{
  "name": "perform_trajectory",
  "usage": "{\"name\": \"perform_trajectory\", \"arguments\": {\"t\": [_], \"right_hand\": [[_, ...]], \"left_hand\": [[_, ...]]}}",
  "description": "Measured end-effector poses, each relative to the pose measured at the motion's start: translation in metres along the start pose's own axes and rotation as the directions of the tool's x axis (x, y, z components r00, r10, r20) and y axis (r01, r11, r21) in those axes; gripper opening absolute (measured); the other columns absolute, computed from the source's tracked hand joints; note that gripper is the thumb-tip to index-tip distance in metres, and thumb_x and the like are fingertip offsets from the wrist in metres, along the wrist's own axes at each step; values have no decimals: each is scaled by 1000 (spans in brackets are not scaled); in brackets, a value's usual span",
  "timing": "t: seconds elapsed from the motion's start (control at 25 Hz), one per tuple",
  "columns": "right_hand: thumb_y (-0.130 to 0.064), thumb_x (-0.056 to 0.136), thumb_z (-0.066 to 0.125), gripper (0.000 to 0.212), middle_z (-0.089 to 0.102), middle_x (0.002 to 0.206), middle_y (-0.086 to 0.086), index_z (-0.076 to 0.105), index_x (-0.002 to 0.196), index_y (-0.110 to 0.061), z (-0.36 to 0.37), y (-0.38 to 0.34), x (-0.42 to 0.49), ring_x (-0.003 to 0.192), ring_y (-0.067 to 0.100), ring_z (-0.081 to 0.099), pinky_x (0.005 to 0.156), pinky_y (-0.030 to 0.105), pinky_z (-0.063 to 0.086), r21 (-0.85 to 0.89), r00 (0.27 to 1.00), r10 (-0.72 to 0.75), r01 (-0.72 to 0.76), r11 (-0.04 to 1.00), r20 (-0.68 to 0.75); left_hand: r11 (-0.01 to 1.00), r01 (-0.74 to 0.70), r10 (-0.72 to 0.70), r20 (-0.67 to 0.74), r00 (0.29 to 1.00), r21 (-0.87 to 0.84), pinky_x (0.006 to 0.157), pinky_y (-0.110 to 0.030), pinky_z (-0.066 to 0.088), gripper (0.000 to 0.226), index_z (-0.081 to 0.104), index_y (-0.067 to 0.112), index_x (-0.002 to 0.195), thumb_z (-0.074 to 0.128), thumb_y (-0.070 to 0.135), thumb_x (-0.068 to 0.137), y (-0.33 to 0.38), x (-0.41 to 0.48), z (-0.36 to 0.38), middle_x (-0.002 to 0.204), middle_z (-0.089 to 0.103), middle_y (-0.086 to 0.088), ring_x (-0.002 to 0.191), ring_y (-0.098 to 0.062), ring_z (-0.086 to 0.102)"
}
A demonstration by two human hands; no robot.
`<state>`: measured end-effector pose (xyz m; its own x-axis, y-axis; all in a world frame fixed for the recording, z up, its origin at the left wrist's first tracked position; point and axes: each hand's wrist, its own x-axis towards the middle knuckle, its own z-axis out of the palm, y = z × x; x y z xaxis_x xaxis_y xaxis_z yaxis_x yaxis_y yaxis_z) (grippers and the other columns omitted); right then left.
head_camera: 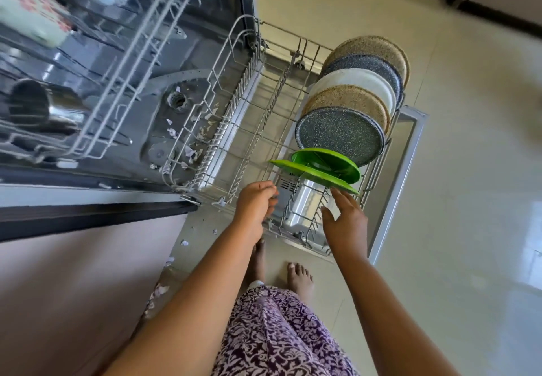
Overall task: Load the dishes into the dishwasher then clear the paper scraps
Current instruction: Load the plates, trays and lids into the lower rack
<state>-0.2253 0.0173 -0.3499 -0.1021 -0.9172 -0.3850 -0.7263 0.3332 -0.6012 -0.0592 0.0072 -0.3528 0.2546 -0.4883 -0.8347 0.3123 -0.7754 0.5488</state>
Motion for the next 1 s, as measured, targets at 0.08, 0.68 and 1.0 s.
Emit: {"name": "perform_trajectory", "arguments": {"t": [0.08, 0.68, 1.0], "right_hand": [[-5, 86, 62, 44, 51, 136, 12, 55, 130, -8, -20, -20, -7, 125, 26, 48, 104, 24, 31, 9, 998, -60, 60, 998, -16], [-10, 88, 62, 31, 64, 117, 2, 63, 118, -13, -120, -195, -131, 109, 18, 59, 87, 22, 43, 137, 769, -537, 525, 840, 346], [-8, 84, 66, 22, 70, 97, 6, 69, 105, -12, -103, -303, -210, 88, 12, 65, 78, 16, 47, 316, 428, -742, 710, 629, 516]], "left_hand": [[999, -26, 26, 5, 1000, -44, 62, -24, 40, 19, 60, 10, 104, 47, 1, 93, 13, -29, -5, 82, 62, -6, 72, -17, 53], [854, -260, 206, -166, 964, -452, 74, -25, 50, 19, 61, 11, 109, 47, 11, 96, 91, -313, -148, 103, 68, -9, 86, -19, 65], [564, -559, 114, -614, 781, -607, 72, -28, 49, 18, 61, 8, 107, 50, 12, 94, 21, -458, -247, 91, 67, -11, 79, -21, 60]]}}
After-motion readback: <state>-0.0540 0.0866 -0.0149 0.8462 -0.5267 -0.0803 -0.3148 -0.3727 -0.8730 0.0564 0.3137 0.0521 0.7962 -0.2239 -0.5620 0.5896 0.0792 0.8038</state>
